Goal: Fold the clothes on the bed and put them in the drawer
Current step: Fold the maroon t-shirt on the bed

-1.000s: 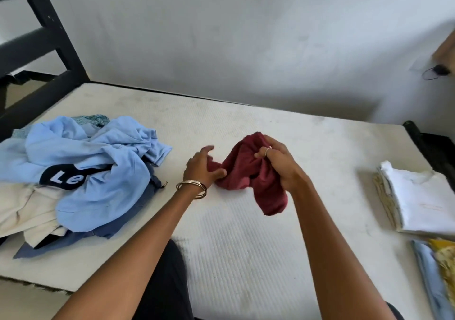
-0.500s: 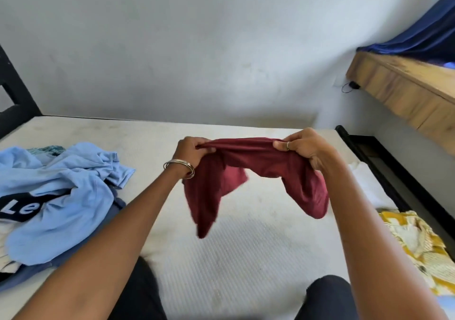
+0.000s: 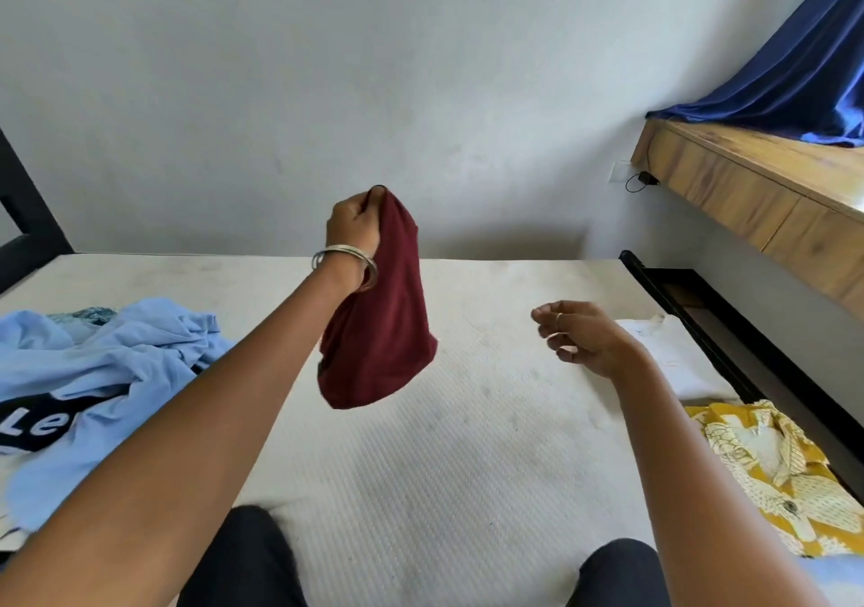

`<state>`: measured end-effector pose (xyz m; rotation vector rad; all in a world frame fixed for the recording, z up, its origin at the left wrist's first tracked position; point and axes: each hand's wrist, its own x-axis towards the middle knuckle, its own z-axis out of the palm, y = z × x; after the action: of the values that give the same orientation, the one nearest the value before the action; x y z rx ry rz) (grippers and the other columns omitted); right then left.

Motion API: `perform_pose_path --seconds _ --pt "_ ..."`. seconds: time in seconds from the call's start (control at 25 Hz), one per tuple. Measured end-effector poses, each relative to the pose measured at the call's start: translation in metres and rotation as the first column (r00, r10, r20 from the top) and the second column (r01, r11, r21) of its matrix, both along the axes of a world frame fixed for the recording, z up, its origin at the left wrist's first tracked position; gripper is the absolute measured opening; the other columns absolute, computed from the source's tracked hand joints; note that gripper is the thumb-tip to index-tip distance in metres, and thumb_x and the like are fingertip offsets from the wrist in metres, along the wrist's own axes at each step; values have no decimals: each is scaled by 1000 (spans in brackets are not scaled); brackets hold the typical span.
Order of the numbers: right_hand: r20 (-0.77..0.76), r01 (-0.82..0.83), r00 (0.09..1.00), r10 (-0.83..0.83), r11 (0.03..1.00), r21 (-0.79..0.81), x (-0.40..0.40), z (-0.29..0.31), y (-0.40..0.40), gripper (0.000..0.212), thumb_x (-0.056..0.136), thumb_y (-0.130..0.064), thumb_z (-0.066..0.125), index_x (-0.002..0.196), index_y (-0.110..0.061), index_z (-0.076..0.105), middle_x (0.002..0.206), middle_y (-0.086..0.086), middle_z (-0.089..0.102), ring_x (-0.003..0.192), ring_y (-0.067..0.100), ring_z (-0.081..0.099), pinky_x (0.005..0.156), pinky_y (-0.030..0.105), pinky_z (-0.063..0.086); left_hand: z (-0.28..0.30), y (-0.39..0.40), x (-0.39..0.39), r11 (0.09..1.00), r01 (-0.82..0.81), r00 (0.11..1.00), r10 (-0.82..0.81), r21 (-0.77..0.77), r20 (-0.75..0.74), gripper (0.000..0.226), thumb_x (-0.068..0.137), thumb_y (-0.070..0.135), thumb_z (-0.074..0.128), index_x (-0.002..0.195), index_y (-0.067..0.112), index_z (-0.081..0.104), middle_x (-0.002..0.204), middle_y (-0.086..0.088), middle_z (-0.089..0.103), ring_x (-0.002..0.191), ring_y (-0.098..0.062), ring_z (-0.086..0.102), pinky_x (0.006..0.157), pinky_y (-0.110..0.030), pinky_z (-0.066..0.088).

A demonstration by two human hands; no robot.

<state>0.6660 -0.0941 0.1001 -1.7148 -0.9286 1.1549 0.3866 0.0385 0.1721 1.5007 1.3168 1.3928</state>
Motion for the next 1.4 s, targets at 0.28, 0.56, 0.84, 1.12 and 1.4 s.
perform_pose_path --seconds 0.28,0.56,0.84,1.12,1.4 --pt "-16 -379 922 386 895 -236 -98 -27 9 62 74 -52 78 120 -15 61 119 8 67 107 32 65 70 45 55 42 -22 31 998 -16 1000 17 57 -17 54 93 41 56 51 17 32 51 3 24 50 -13 25 50 -28 23" --pt "-454 242 858 -239 969 -53 -77 -10 14 55 71 -32 87 110 0 66 102 17 73 89 34 71 82 53 57 -13 -5 -24 978 -202 751 126 -44 -649 40 85 45 64 114 18 61 116 -13 61 115 -38 53 93 -43 42" --pt "-166 91 982 -91 996 -10 -112 18 20 30 94 -17 64 69 -2 58 61 16 69 52 26 68 51 34 56 -82 -76 51 778 520 583 -625 -353 -518 38 72 33 81 102 21 62 92 3 66 91 -19 64 72 -24 45" --pt "194 -220 959 209 975 40 -68 -4 -6 32 82 -22 78 111 -20 63 100 3 66 85 15 63 65 32 51 -65 -64 45 802 558 771 -596 -215 -222 12 91 15 65 85 9 75 81 1 72 74 -1 65 76 -15 48" --pt "451 -57 892 37 998 32 -49 -42 -1 12 92 -18 64 85 -12 71 67 0 57 68 23 54 56 32 48 -29 -26 9 904 422 730 -299 61 -615 17 91 16 62 80 15 75 83 1 73 82 -12 67 83 -25 49"
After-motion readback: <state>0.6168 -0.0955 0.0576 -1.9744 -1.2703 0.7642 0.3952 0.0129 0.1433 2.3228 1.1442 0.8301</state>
